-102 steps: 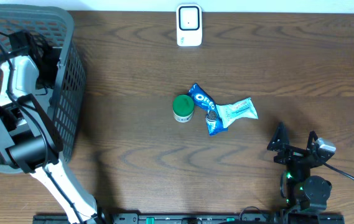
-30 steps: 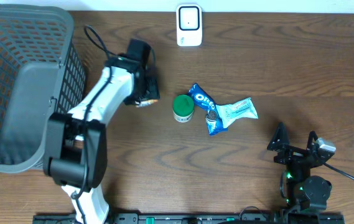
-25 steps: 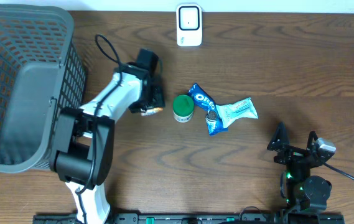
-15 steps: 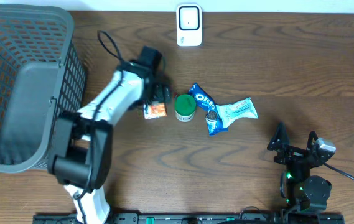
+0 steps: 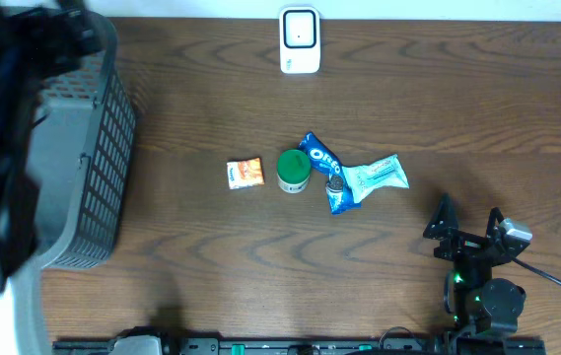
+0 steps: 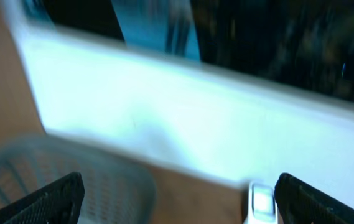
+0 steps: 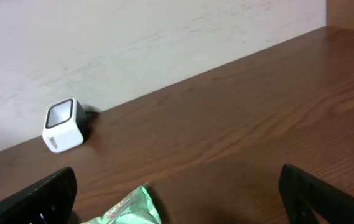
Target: Scan the item barcode
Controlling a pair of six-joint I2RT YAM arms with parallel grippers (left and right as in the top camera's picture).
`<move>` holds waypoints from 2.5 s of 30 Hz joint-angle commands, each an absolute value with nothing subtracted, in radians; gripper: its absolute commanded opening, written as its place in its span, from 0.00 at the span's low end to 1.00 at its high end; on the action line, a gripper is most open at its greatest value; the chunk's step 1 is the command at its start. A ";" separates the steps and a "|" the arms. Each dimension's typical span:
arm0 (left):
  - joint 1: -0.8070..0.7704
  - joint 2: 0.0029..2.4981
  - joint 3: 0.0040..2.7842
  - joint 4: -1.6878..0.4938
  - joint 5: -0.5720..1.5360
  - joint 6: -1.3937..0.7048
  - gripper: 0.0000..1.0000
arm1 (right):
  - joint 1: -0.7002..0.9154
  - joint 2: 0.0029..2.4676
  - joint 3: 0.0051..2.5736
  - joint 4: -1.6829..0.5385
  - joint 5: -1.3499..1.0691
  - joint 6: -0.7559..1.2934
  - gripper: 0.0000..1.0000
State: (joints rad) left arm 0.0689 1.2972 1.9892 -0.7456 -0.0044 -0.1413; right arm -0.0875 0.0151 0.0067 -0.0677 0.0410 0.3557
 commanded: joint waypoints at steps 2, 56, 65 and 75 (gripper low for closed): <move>0.104 1.202 1.985 -0.725 -0.019 -0.052 0.98 | -0.094 0.013 0.006 -0.070 0.055 0.356 0.99; -0.007 0.009 1.128 -0.466 0.067 0.128 0.98 | -0.072 0.713 0.701 -0.712 -0.420 0.260 0.99; -0.006 0.059 1.037 -0.123 0.047 0.132 0.98 | 0.050 0.752 0.849 -0.769 -0.182 0.261 0.99; -0.006 0.285 1.006 -0.112 -0.101 0.130 0.98 | 0.402 1.077 1.087 -0.937 0.217 0.349 0.99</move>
State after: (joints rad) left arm -0.0051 0.2268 1.0245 -0.0837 -0.0818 0.1135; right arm 0.3008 0.9573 1.0050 -0.9062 0.0624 0.3016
